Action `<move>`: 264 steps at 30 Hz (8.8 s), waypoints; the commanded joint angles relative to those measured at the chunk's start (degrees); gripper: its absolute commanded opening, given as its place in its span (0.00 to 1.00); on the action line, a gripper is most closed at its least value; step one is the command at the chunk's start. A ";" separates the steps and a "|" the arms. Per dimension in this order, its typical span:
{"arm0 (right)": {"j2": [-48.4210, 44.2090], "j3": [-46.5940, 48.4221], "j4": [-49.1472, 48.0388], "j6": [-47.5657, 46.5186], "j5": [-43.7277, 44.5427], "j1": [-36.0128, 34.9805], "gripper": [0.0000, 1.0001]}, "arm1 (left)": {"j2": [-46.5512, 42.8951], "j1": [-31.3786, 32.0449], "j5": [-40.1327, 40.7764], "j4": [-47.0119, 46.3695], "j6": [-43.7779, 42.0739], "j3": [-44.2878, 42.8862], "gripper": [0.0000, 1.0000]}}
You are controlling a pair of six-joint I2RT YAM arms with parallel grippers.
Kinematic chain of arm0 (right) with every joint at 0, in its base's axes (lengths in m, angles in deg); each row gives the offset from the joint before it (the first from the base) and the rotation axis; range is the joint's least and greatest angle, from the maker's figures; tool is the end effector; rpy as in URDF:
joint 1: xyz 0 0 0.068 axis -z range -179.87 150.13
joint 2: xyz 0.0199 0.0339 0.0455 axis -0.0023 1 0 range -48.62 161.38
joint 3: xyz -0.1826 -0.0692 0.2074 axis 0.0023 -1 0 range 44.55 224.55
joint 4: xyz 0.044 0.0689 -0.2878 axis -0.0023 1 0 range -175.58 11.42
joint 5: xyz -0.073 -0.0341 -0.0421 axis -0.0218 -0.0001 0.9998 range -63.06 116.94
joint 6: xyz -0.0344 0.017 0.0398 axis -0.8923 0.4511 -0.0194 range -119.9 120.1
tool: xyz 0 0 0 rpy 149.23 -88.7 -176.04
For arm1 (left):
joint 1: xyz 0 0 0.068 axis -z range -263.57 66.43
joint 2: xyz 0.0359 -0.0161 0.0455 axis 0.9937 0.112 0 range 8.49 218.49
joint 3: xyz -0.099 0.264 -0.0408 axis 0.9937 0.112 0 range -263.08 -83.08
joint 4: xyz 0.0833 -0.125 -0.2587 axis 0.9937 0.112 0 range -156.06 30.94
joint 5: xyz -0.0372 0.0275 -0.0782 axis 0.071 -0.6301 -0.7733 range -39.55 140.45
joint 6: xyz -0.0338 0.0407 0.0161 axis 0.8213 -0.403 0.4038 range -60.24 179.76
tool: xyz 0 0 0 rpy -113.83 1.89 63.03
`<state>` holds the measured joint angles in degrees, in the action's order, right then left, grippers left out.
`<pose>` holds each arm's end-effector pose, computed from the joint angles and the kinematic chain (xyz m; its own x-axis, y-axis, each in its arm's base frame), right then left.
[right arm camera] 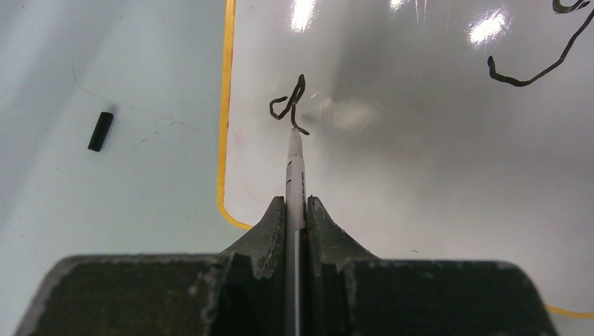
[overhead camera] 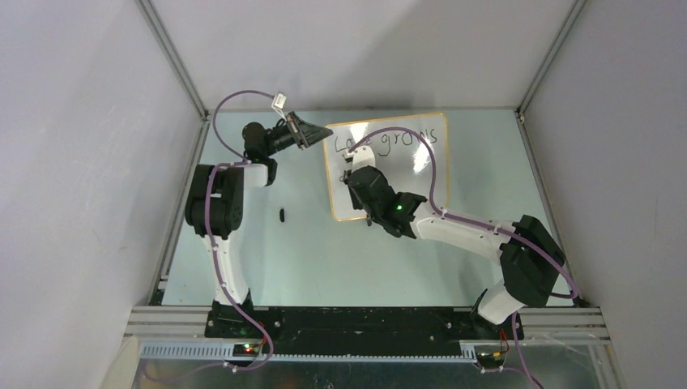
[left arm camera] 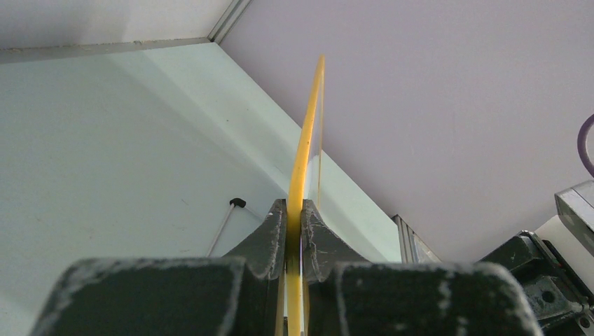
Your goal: Write a sentence on the whiteboard
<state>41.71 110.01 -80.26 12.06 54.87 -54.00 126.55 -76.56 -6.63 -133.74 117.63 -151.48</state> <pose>0.2474 0.3121 0.2706 -0.3874 -0.2234 -0.8944 -0.4073 0.9118 -0.0513 0.4626 -0.0888 0.2084 -0.5637 -0.3945 -0.7257 0.7167 0.2032 -0.6671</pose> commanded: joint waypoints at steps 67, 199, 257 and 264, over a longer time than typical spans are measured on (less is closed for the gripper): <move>4.02 8.22 5.94 4.50 4.30 3.18 0.00 | -2.76 1.08 -0.86 -0.72 -1.44 0.36 0.00; 2.98 6.31 3.39 2.36 5.13 2.46 0.00 | -2.81 1.09 -0.98 -0.76 -1.44 0.20 0.00; 4.99 8.83 9.49 3.35 4.76 1.86 0.00 | -2.93 1.02 -1.07 -0.60 -1.75 0.24 0.00; 4.97 8.93 8.24 2.81 5.12 2.87 0.00 | -2.97 1.03 -1.06 -0.53 -1.70 0.15 0.00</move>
<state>46.56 116.69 -70.81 14.88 57.58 -52.23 126.55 -76.56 -6.66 -133.85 117.61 -151.48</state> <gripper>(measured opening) 0.139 0.101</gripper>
